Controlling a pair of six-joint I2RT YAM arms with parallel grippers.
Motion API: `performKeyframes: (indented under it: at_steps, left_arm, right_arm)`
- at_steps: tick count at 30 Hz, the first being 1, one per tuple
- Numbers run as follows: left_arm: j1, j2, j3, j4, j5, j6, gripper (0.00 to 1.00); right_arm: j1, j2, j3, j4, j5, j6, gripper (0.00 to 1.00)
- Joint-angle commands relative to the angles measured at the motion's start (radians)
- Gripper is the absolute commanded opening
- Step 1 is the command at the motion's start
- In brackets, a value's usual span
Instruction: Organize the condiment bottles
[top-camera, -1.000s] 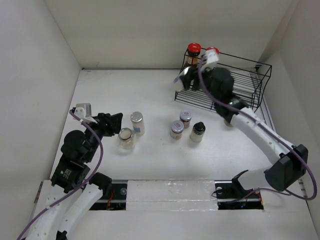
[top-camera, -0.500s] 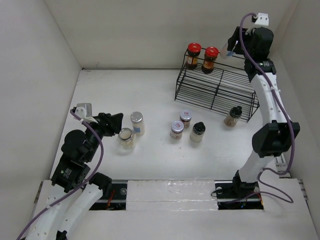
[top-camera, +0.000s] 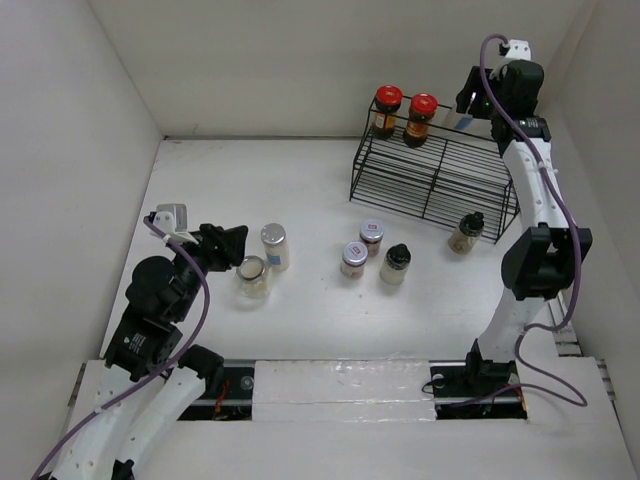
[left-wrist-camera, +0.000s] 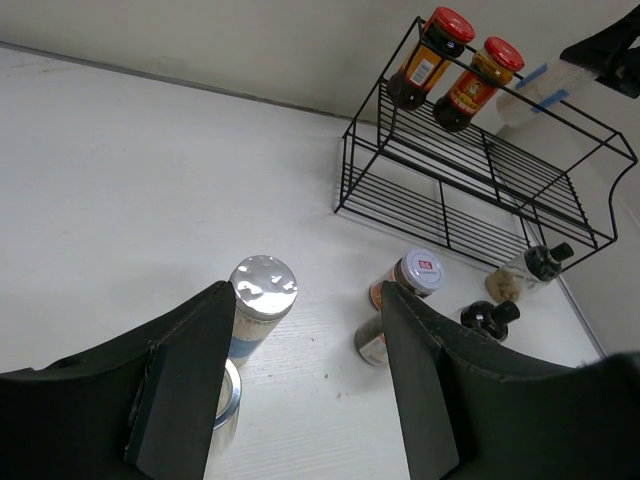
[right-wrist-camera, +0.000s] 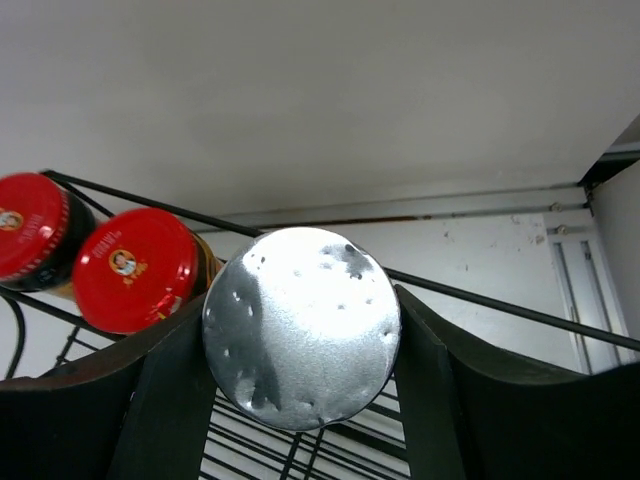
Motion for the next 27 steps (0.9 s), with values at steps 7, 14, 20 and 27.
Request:
performKeyframes:
  at_steps: [7, 14, 20, 27]
  left_arm:
    - [0.003, -0.004, -0.001, 0.039, 0.003, 0.014, 0.56]
    - [0.003, 0.006, -0.001, 0.039, 0.005, 0.014, 0.56]
    - [0.003, 0.006, -0.001, 0.039, 0.005, 0.014, 0.56]
    - [0.003, -0.004, -0.001, 0.039, -0.004, 0.014, 0.56]
  right_arm:
    - [0.036, 0.061, 0.045, 0.056, -0.012, -0.007, 0.62]
    - [0.045, -0.004, 0.056, 0.044, 0.012, 0.003, 0.92]
    - [0.135, -0.257, -0.155, 0.187, 0.059, 0.003, 0.57]
    - [0.477, -0.400, -0.559, 0.423, -0.089, 0.003, 0.01]
